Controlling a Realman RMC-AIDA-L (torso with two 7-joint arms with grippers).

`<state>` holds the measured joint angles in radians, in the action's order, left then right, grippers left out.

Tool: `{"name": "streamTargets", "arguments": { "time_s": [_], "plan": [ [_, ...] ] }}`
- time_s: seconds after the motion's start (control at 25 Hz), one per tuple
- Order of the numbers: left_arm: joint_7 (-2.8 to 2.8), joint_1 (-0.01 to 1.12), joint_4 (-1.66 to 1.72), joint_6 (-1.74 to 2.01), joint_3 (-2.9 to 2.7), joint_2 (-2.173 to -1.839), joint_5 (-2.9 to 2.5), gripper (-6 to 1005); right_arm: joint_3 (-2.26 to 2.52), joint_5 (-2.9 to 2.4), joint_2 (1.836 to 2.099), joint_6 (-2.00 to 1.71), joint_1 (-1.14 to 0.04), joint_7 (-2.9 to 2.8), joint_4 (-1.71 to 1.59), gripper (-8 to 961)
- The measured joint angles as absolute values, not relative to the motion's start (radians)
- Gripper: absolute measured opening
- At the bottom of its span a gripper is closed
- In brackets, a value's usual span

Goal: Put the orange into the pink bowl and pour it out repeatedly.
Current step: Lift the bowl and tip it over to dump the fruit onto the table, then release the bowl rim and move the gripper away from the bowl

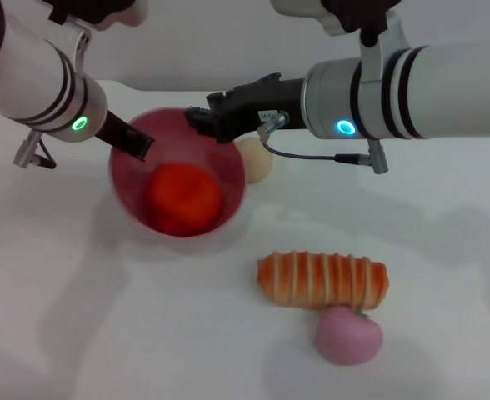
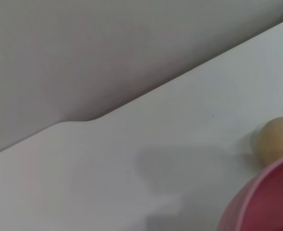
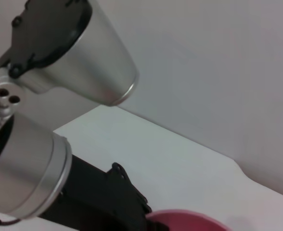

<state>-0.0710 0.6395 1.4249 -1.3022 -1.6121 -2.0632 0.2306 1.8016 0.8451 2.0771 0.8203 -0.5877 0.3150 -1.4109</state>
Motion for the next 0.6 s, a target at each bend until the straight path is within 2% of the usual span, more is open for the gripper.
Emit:
{"name": "streamTargets", "arguments": {
  "time_s": [0.2, 0.36, 0.56, 0.6],
  "plan": [
    [-0.071, 0.642, 1.419, -1.3, -1.611, -2.063, 0.231, 36, 1.803, 0.844, 2.077, 0.776, -0.553, 0.354, -1.43, 342],
    [-0.087, 0.655, 1.413, -1.318, -1.6, -2.06, 0.271, 36, 1.804, 0.843, 2.078, 0.62, -0.454, 0.488, -1.489, 504],
    [-0.103, 0.668, 1.4, -1.335, -1.598, -2.063, 0.306, 36, 1.8, 0.842, 2.082, 0.327, -0.273, 0.657, -1.513, 577],
    [-0.101, 0.672, 1.394, -1.339, -1.599, -2.063, 0.307, 36, 1.8, 0.842, 2.082, 0.327, -0.273, 0.657, -1.513, 578]
  ]
}}
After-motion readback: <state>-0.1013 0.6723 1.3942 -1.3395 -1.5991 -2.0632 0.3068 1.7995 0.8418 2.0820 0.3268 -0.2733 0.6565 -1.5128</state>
